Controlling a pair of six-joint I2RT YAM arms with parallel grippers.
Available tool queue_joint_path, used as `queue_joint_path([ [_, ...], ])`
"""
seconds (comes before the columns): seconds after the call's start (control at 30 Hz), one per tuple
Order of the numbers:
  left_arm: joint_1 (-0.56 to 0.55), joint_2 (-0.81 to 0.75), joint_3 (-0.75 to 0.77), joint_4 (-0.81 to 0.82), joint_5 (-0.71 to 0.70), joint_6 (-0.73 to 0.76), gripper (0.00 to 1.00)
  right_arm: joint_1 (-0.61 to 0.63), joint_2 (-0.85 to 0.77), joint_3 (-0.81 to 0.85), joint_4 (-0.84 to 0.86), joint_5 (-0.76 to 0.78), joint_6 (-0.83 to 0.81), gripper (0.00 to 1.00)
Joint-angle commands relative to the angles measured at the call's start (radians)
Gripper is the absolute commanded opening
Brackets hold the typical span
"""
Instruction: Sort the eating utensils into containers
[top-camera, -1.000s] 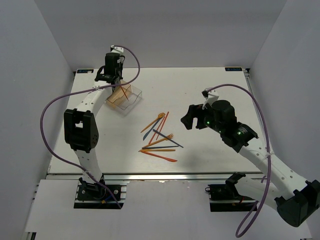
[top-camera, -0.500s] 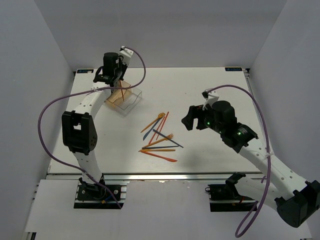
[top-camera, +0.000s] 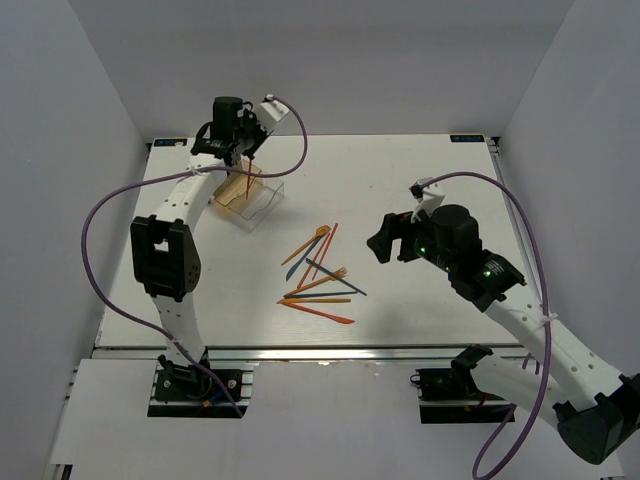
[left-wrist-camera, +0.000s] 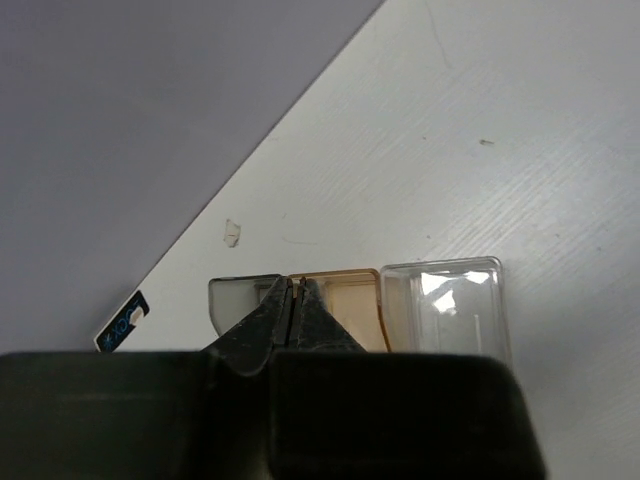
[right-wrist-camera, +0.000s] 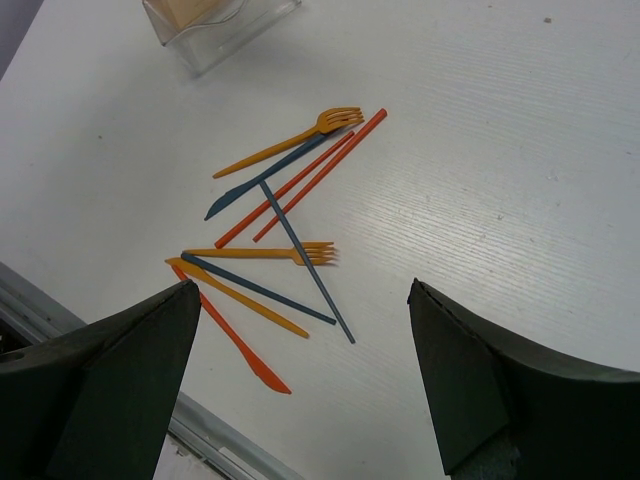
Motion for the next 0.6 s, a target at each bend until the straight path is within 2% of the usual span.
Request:
queue_joint_path([
  [0.0,-0.036,0.014,0.031,-0.110,0.087,0.081,0.04,-0.004,-0.026,-0.015,-0.005,0.001,-0.019,0.89],
  [0.4,-0.071,0.098,-0.027,-0.115,0.001,0.185,0.06,-0.006,-0.040,-0.035,0.002,0.011,-0.031,0.89],
  [0.57,-0.071,0.100,-0.059,-0.088,-0.011,0.184,0.15,-0.007,-0.031,-0.040,0.012,0.005,-0.034,0.89],
])
